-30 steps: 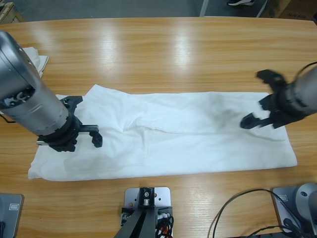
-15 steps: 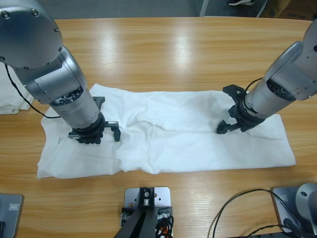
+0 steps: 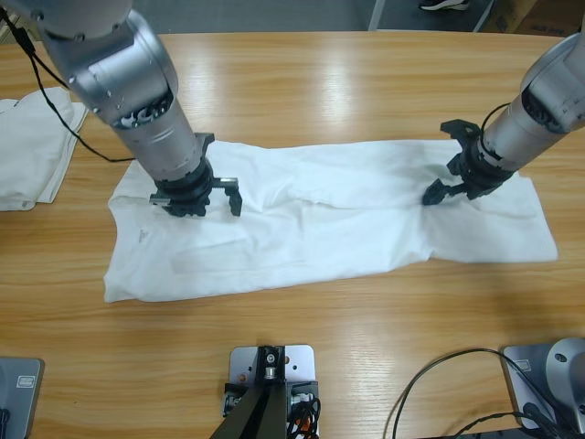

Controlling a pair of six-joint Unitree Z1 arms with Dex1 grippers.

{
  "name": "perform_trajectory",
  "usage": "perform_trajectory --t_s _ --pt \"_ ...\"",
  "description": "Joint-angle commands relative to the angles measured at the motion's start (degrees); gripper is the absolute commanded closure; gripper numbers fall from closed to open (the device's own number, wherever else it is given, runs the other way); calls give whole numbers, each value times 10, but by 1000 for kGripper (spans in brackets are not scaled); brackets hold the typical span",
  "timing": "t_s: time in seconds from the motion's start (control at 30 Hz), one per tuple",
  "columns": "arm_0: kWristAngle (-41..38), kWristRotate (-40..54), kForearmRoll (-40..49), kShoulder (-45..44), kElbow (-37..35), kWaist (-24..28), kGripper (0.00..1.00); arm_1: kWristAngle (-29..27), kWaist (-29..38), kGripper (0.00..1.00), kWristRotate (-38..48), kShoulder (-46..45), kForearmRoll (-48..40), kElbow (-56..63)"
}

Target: Fold clothes

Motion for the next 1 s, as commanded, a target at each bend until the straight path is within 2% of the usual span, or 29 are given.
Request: perform_trajectory --t_s 0.03,0.1,0.17,0.3,0.4,0.53,0.63,0.7,0.77,1.0 --pt "11 15 57 18 -48 7 50 24 -50 0 -10 -83 118 -47" --pt "17 25 71 -7 -55 7 50 63 -115 0 7 -143 145 -41" --pt "19 33 84 -22 -57 7 50 95 -201 0 -2 -151 142 -30" --pt "19 38 99 -32 -56 7 50 174 -361 5 -13 -117 120 -24" --pt "19 37 102 -33 -66 7 50 226 -435 50 -59 -47 127 -37" --pt "19 35 116 -28 -90 7 54 255 -480 61 -117 22 129 -43" --pt "19 35 124 -25 -102 7 55 264 -505 145 -161 57 118 -46" --pt "19 37 128 -24 -107 7 55 276 -513 147 -177 81 105 -38" --pt "19 38 128 -20 -109 7 55 293 -514 146 -181 90 93 -31" --pt "19 39 128 -13 -115 7 55 299 -514 142 -185 115 86 -37"
